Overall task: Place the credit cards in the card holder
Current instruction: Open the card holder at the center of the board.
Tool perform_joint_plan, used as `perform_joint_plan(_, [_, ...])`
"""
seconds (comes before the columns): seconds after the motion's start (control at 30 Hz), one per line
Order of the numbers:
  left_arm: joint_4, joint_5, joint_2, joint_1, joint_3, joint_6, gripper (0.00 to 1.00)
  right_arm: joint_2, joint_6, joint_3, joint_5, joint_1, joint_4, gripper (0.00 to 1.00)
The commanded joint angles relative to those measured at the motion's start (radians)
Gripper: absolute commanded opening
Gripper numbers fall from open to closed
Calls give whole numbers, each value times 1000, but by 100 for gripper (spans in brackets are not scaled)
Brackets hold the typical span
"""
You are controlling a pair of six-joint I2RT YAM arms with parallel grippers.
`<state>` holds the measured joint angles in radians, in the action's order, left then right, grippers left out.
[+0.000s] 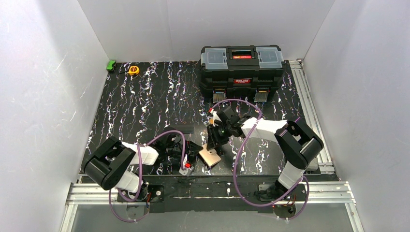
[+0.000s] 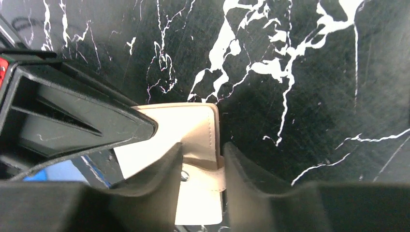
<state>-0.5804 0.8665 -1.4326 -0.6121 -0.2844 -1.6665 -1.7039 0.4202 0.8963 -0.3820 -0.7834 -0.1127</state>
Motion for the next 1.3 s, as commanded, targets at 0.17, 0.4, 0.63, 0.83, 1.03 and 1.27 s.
perform_joint_plan(0.17, [-11,-49,55,-8,-12,-21,0,136,-36,77,158,15,-92,87])
perform_joint_plan(0.4, [72,-108,154,-8,-23,-25,0,257,-68,43,444,-68,-185,82])
perform_joint_plan(0.63, [134,-178,229,-32,-40,-2,0,267,-57,41,533,-213,-147,72])
perform_joint_plan(0.83, [135,-237,203,-59,-71,41,0,227,-100,60,635,-298,-143,71])
perform_joint_plan(1.03, [115,-249,208,-71,-78,74,0,209,-108,56,670,-304,-130,70])
perform_joint_plan(1.27, [107,-261,229,-87,-69,118,0,175,-129,39,731,-311,-66,58])
